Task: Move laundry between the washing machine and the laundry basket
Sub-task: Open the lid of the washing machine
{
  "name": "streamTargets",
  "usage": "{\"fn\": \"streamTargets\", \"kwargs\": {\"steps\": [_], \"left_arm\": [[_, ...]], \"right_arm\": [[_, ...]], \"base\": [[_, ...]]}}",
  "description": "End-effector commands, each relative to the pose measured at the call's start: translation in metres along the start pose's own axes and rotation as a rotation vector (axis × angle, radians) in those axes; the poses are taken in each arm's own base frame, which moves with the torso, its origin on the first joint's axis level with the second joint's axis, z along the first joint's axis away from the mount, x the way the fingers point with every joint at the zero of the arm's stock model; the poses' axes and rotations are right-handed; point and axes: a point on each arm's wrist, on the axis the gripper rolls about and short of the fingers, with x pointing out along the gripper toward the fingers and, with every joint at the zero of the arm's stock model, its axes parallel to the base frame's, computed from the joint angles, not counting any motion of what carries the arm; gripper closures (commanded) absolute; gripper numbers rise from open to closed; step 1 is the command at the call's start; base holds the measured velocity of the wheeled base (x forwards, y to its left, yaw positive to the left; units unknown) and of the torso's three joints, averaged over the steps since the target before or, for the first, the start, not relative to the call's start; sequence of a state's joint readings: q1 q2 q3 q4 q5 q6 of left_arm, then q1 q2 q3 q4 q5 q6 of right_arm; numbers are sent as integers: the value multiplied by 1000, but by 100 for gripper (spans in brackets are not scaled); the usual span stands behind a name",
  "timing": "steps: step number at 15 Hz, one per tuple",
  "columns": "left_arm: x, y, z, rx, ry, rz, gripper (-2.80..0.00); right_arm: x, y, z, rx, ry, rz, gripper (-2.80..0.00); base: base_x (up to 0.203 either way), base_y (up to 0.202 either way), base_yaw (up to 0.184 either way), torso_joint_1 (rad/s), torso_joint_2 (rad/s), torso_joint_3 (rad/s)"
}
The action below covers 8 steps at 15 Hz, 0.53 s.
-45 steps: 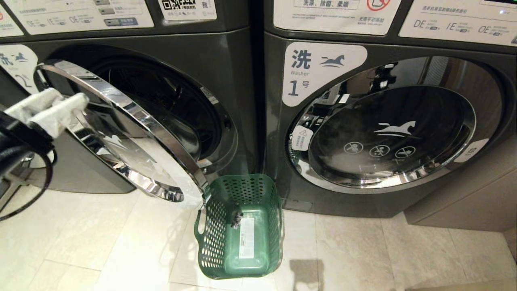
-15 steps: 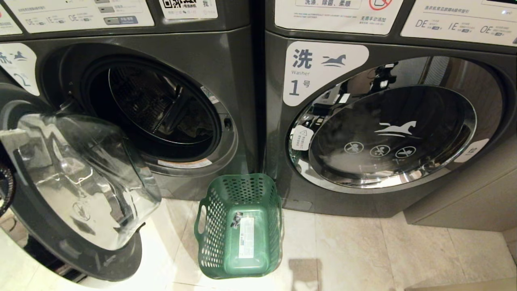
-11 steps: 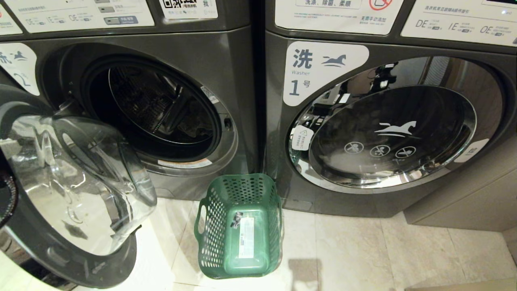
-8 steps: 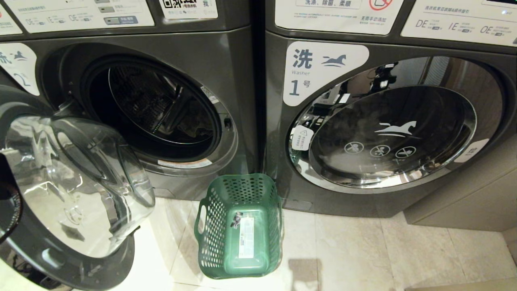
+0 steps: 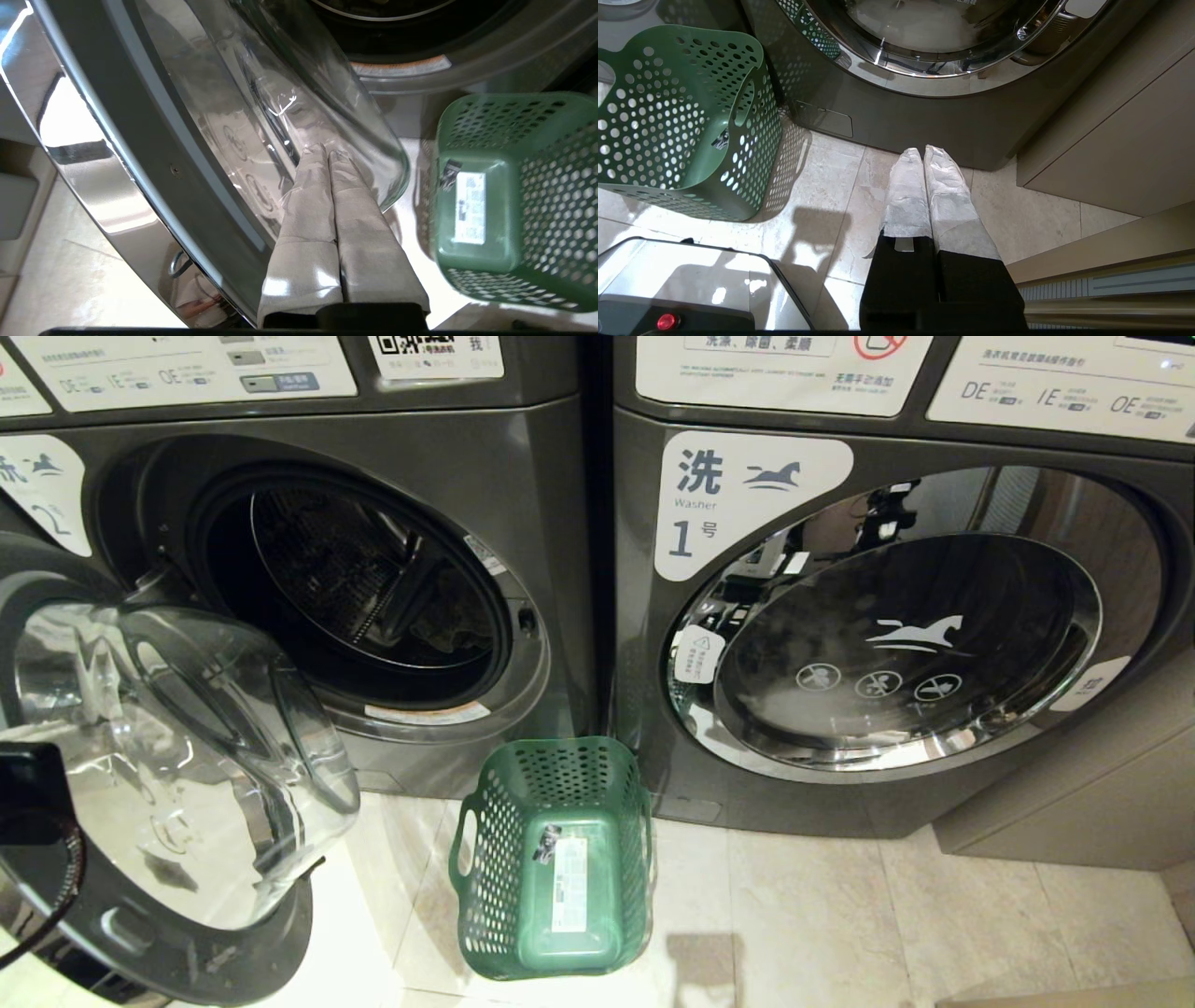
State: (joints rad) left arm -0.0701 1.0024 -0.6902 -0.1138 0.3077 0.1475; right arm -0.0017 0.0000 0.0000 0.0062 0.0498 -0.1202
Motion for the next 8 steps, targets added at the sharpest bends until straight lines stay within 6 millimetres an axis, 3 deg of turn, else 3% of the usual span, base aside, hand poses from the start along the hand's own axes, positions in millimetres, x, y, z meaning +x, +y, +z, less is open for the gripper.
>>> {"fn": "streamTargets", "kwargs": {"steps": [1, 8], "left_arm": [[7, -1, -3, 23, 35, 36, 0], [18, 5, -18, 35, 128, 170, 0]], "right_arm": [[0, 0, 0, -1, 0, 1, 0], [0, 0, 0, -1, 0, 1, 0]], "base": [[0, 0, 0, 0, 0, 0], [0, 0, 0, 0, 0, 0]]}}
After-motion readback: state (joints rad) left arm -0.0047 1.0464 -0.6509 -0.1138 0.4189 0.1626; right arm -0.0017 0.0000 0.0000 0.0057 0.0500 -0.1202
